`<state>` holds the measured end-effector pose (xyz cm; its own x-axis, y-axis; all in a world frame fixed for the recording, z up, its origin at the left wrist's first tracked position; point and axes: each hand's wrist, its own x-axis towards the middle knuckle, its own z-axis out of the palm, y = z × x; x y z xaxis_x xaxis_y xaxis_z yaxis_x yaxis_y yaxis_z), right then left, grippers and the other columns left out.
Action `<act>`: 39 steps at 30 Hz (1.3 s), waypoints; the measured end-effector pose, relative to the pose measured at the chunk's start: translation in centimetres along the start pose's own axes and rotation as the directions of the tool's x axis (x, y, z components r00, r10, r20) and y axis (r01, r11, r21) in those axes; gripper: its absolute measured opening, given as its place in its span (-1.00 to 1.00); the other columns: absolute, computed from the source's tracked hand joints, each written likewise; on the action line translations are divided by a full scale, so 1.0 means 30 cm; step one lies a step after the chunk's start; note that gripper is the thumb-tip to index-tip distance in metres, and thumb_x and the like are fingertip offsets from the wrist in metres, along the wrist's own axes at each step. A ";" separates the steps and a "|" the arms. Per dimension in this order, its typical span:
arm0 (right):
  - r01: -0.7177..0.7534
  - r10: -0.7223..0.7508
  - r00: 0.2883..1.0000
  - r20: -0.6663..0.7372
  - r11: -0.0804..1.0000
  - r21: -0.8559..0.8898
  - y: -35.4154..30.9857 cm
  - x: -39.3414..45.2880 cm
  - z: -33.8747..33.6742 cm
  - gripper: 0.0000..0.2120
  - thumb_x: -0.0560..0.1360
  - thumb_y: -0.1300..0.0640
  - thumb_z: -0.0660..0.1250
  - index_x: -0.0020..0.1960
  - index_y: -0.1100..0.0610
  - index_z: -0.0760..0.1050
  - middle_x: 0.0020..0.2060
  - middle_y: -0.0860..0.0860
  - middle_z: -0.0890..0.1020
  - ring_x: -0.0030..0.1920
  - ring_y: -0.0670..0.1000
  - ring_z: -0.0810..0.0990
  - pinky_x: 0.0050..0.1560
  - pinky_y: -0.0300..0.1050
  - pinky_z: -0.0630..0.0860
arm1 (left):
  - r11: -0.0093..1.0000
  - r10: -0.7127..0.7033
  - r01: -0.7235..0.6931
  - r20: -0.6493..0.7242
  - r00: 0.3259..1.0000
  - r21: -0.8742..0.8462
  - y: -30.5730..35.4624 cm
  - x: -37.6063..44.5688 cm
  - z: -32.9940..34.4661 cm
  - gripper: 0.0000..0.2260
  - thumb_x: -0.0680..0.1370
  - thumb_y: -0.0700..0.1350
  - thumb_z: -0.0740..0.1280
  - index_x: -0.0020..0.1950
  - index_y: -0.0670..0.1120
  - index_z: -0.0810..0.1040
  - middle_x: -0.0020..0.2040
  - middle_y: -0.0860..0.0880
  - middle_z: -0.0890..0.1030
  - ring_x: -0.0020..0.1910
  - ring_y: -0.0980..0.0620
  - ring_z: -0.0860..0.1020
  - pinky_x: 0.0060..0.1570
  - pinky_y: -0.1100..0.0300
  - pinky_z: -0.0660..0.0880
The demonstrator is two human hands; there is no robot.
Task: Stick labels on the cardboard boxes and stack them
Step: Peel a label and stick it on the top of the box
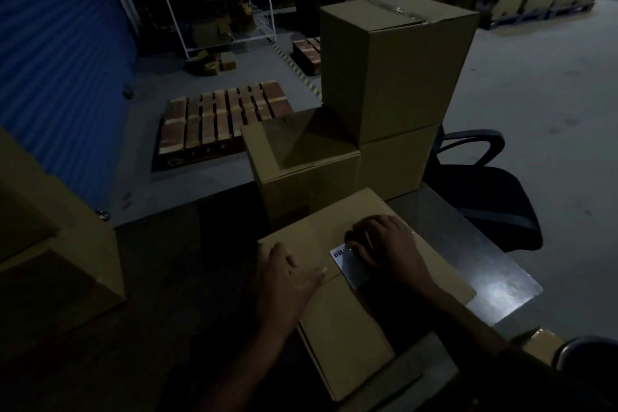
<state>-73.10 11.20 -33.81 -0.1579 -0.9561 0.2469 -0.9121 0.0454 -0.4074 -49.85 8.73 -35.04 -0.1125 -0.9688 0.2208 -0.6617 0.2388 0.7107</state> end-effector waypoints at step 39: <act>0.097 -0.090 0.994 0.063 0.988 -0.118 -0.068 -0.058 0.018 -0.70 0.56 -0.33 0.17 0.19 -0.23 0.44 0.19 -0.12 0.41 0.20 -0.02 0.33 0.13 -0.03 0.20 | 0.955 0.181 -0.187 0.047 0.982 0.228 0.037 0.065 0.100 -0.81 0.58 0.08 0.35 -0.12 0.09 0.38 -0.12 0.11 0.42 -0.07 0.03 0.44 0.06 -0.01 0.47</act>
<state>-70.76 12.61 -33.88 -0.0507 -0.9727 0.2267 -0.9613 -0.0141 -0.2752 -53.04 6.92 -35.83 -0.2654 -0.9114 0.3145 -0.7802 0.3946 0.4853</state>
